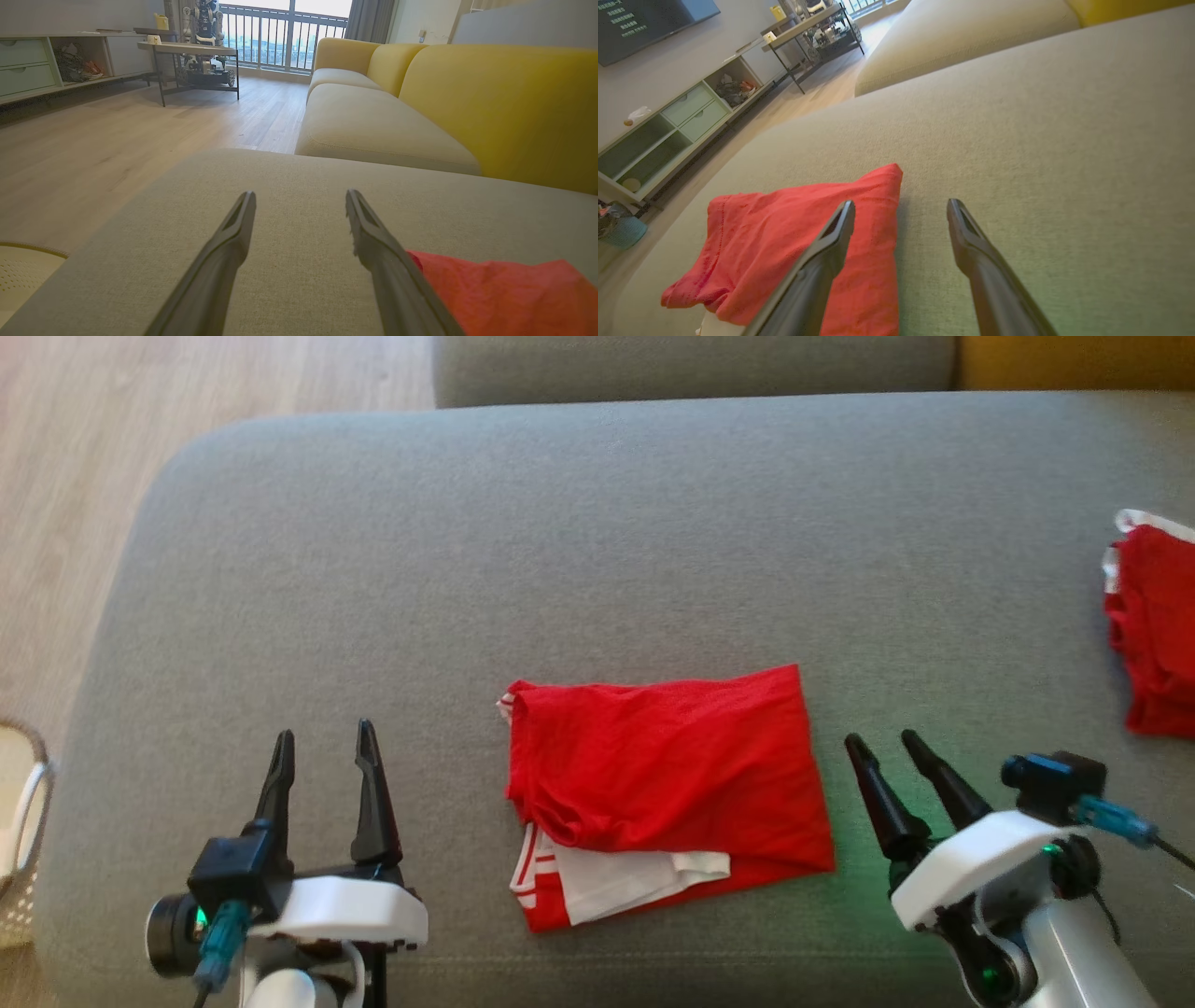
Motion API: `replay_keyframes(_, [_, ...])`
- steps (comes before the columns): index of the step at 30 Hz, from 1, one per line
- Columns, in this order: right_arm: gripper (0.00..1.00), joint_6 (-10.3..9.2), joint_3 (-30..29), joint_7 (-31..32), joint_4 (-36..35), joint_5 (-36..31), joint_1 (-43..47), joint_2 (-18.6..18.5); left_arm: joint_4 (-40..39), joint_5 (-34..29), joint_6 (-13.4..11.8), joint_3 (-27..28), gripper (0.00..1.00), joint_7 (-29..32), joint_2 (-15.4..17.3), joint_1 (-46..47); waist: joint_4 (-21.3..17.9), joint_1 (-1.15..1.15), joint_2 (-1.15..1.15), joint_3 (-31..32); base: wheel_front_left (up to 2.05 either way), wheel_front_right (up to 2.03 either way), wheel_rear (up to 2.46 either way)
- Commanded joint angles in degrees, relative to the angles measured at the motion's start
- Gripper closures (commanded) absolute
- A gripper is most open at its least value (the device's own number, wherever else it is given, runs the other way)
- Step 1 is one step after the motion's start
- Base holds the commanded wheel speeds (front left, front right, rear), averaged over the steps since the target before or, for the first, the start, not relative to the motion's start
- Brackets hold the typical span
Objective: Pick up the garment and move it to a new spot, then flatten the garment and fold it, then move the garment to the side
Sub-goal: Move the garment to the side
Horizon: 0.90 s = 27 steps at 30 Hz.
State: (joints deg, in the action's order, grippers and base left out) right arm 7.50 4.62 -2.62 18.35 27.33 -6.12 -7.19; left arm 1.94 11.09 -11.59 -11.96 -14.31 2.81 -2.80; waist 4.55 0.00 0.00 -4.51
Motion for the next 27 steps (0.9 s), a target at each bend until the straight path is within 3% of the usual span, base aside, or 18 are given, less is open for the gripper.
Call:
replay_keyframes(1, [0.0, -0.01, 1.8, 0.9, -0.9, 1.3, -2.9, -0.8, -1.7, -0.3, -0.3, 1.6, 0.0, -0.7, 0.1, 3.1, 0.9, 0.0, 0.0, -0.8, 0.0, 0.0, 0.0])
replay_keyframes(10, [0.0, -0.01, 5.2, 6.7, 5.7, 7.7, -6.2, -1.8, -1.6, -0.3, -1.0, 0.3, 0.0, -0.7, 0.1, 4.4, 3.6, 0.0, 0.0, -3.5, 0.0, 0.0, 0.0])
replay_keyframes(17, [0.0, -0.01, 8.4, 7.1, 8.4, 9.2, -7.5, -2.4, -1.1, -0.4, -1.3, -0.1, 0.0, -0.7, 0.1, 5.1, 4.4, 0.0, 0.0, -4.3, 0.0, 0.0, 0.0])
replay_keyframes(18, [0.75, -0.01, 8.8, 6.9, 8.7, 9.0, -7.7, -2.6, -1.1, -0.4, -1.3, -0.1, 0.0, -0.7, 0.1, 5.1, 4.4, 0.0, 0.0, -4.4, 0.0, 0.0, 0.0])
replay_keyframes(19, [0.75, -0.01, 8.8, 6.9, 8.7, 9.0, -7.7, -2.6, -1.1, -0.4, -1.3, -0.1, 0.0, -0.7, 0.1, 5.1, 4.4, 0.0, 0.0, -4.4, 0.0, 0.0, 0.0])
replay_keyframes(20, [1.0, -0.01, 9.7, 6.0, 9.1, 8.6, -8.1, -3.1, -0.9, -0.5, -1.4, -0.1, 0.0, -0.7, 0.1, 5.1, 4.4, 0.0, 0.0, -4.3, 0.0, 0.0, 0.0])
replay_keyframes(27, [1.0, -0.01, 13.4, 1.4, 9.7, 5.2, -10.0, -6.0, -0.7, -1.2, -1.2, 0.0, 0.0, -0.7, 0.1, 5.6, 3.4, 0.0, 0.0, -4.1, 0.0, 0.0, 0.0])
